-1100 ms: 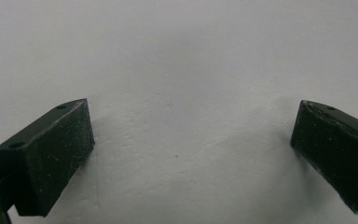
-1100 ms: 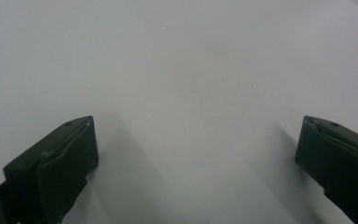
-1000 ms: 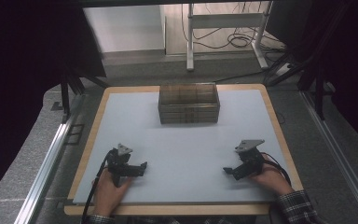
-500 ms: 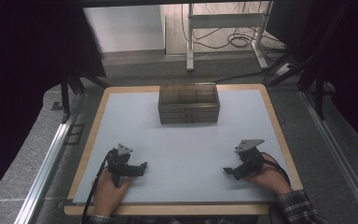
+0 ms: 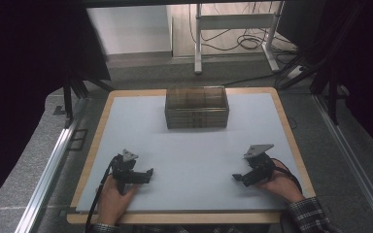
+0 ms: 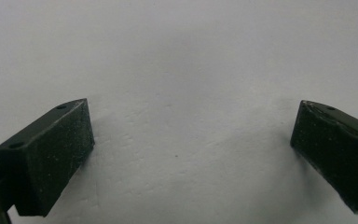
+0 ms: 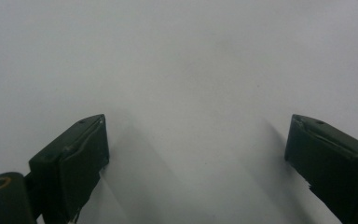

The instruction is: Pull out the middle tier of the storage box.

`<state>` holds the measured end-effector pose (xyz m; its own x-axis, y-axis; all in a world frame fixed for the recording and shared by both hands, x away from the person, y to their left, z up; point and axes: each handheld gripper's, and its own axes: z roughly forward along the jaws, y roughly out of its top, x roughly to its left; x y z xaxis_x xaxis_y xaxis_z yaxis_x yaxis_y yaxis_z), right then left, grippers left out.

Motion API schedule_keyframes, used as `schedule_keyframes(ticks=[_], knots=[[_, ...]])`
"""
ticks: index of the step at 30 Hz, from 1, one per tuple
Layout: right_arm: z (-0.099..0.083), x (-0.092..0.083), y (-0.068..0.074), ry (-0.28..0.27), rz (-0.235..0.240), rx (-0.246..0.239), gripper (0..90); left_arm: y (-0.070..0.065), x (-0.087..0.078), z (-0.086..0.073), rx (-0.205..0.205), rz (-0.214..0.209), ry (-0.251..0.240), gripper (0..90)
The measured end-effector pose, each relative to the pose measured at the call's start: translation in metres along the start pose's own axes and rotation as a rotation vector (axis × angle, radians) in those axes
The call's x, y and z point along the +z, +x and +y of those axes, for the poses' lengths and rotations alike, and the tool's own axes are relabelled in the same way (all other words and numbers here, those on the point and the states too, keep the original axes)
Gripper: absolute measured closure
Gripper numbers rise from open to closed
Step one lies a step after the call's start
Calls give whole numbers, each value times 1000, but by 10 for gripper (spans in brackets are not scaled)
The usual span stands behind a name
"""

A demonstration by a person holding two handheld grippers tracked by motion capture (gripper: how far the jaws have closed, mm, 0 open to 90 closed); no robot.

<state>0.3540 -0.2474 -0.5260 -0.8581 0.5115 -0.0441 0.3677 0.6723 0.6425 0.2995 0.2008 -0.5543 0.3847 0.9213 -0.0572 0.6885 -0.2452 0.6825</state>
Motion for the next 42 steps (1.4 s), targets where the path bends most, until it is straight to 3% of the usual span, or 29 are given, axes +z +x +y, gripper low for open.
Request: schedule_keyframes(ticks=[15, 31, 34, 42], knots=[[13, -5, 7, 71, -37, -71, 96, 1, 0, 0, 7, 0, 6, 0], [27, -10, 13, 83, -140, -173, 128, 1, 0, 0, 8, 0, 6, 0], [32, -8, 14, 92, -172, -212, 135, 1, 0, 0, 8, -1, 5, 0], [42, -2, 19, 103, -196, -269, 142, 1, 0, 0, 7, -1, 4, 0]])
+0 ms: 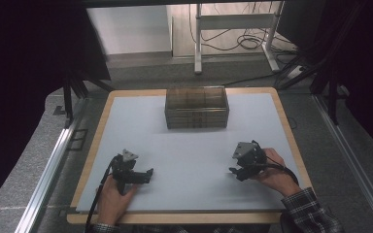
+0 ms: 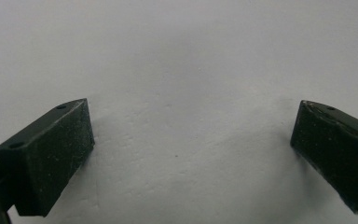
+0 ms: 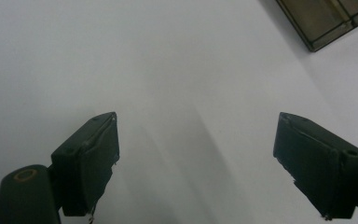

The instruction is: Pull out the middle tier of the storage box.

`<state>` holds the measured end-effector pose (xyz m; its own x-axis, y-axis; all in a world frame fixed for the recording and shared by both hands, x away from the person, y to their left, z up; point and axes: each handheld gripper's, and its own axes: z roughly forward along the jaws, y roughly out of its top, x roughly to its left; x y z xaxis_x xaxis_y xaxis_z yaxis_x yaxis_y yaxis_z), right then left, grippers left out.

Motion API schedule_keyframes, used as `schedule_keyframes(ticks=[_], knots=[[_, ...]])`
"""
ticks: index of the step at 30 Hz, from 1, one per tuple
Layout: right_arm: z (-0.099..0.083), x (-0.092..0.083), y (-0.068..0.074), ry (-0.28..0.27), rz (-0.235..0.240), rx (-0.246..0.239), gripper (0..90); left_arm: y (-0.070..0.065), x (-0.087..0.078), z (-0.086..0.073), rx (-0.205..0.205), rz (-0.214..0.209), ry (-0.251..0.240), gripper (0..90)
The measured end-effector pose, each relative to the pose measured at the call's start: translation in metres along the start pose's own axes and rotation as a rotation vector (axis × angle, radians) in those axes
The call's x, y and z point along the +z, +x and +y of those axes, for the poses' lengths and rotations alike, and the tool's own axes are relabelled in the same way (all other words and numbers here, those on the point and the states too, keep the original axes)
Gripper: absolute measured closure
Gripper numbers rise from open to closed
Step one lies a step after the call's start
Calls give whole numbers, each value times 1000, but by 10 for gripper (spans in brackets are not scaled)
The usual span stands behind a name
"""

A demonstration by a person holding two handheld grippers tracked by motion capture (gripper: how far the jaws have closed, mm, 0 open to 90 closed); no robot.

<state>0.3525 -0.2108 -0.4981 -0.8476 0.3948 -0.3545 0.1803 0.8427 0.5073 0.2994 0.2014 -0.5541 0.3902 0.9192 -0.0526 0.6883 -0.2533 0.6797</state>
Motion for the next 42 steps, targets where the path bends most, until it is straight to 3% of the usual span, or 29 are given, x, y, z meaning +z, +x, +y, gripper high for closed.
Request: schedule_keyframes(ticks=[15, 28, 42], knots=[[14, 8, -1, 8, -74, -70, 169, 0, 0, 0, 0, 0, 0, 0], [30, 18, 7, 21, -174, -212, 268, 0, 0, 0, 0, 0, 0, 0], [43, 28, 10, 34, -265, -293, 297, 0, 0, 0, 0, 0, 0, 0]])
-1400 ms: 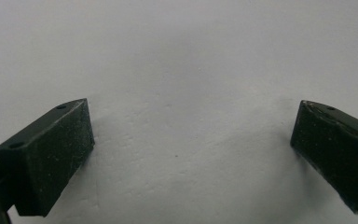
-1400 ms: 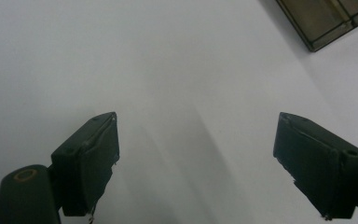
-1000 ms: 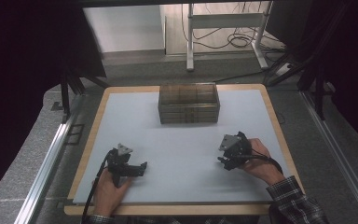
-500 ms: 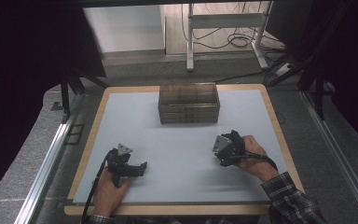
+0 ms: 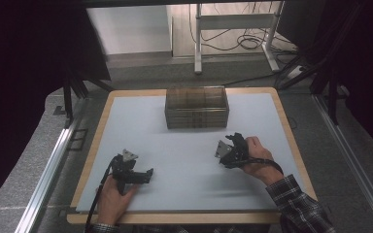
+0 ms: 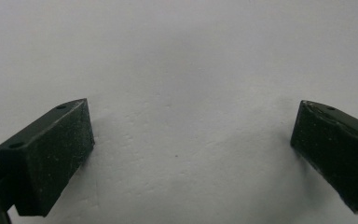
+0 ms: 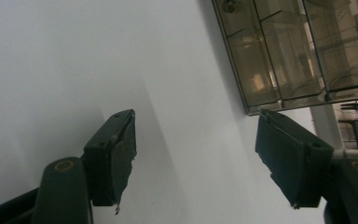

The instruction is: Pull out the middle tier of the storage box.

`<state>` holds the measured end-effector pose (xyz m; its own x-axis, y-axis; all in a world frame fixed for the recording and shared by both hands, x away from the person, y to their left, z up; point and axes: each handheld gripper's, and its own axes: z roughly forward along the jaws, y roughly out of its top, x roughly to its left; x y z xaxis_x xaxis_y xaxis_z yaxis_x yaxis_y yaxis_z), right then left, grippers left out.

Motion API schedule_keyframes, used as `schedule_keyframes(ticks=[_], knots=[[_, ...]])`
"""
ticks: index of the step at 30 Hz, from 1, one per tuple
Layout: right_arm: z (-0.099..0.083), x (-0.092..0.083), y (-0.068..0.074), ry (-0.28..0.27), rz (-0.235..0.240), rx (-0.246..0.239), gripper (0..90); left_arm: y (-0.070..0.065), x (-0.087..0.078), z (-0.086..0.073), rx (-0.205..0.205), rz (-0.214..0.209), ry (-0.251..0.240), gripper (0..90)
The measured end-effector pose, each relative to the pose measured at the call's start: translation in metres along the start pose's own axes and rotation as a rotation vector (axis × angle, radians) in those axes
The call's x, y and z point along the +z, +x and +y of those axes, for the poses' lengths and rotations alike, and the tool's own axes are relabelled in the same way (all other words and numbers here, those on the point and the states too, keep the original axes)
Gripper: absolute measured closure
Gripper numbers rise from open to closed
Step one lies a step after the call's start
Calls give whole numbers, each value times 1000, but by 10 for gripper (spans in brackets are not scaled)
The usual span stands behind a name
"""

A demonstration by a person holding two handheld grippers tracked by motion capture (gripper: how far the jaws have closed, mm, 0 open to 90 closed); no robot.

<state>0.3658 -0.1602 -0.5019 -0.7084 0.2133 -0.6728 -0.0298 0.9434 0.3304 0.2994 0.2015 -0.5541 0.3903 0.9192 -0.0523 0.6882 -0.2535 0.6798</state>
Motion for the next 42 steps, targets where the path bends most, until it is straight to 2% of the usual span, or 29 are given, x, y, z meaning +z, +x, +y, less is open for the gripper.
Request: schedule_keyframes(ticks=[7, 14, 17, 24, 30, 42], knots=[[6, 4, 0, -5, -46, -23, 310, 0, 0, 0, 0, 0, 0, 0], [14, 10, 1, -14, -101, -71, 314, 0, 0, 0, 0, 0, 0, 0], [17, 13, 1, -16, -118, -73, 323, 0, 0, 0, 0, 0, 0, 0], [21, 19, 2, -3, -145, -113, 343, 0, 0, 0, 0, 0, 0, 0], [27, 24, 4, 14, -188, -171, 392, 0, 0, 0, 0, 0, 0, 0], [41, 34, 4, 18, -261, -217, 450, 0, 0, 0, 0, 1, 0, 0]])
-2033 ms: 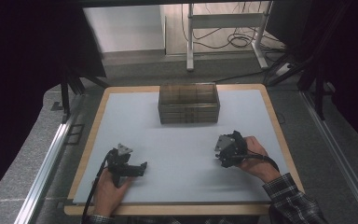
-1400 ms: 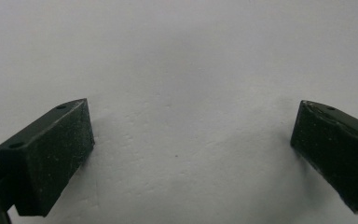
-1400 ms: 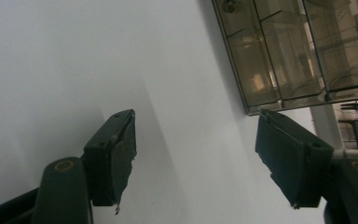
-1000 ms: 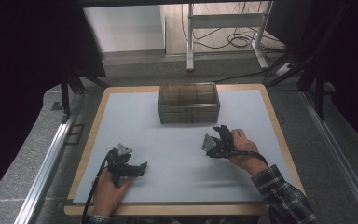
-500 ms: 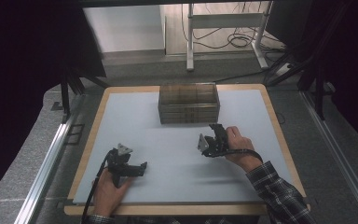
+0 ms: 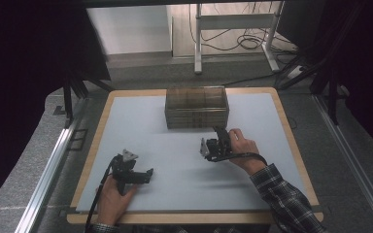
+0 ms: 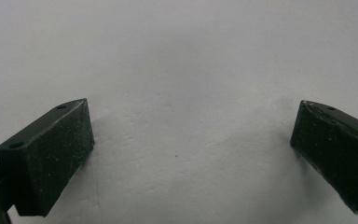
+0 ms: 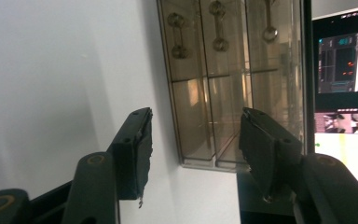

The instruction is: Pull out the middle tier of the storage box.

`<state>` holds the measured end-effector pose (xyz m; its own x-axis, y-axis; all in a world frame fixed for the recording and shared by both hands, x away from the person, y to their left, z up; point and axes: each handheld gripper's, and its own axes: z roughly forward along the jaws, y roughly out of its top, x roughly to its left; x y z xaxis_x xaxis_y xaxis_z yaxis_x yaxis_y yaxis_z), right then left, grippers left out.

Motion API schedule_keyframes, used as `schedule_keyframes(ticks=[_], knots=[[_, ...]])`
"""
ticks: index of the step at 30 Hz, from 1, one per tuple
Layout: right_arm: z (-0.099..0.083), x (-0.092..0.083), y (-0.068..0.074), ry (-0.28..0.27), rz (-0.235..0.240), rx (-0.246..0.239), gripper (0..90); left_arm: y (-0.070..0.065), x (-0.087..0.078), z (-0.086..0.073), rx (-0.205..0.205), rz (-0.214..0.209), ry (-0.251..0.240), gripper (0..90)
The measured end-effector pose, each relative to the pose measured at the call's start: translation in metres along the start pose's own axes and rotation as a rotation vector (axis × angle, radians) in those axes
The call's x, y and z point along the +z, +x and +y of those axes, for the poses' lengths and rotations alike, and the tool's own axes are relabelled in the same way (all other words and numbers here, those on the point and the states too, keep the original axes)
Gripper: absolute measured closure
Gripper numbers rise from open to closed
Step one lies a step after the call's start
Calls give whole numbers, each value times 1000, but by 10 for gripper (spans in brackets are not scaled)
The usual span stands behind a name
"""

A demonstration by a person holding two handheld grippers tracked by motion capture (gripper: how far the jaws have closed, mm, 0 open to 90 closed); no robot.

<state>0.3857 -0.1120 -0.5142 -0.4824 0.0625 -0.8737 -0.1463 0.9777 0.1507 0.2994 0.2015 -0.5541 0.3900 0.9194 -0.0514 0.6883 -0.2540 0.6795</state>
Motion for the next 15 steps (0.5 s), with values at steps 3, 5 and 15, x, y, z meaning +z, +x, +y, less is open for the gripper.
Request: schedule_keyframes(ticks=[3, 5, 15], knots=[[4, 3, 0, -1, -17, -31, 466, 0, 0, 0, 0, 0, 0, 0], [6, 6, 0, -2, -30, -38, 478, 0, 0, 0, 0, 0, 0, 0], [16, 17, 1, 6, -67, -91, 522, 0, 0, 0, 0, 0, 0, 0]])
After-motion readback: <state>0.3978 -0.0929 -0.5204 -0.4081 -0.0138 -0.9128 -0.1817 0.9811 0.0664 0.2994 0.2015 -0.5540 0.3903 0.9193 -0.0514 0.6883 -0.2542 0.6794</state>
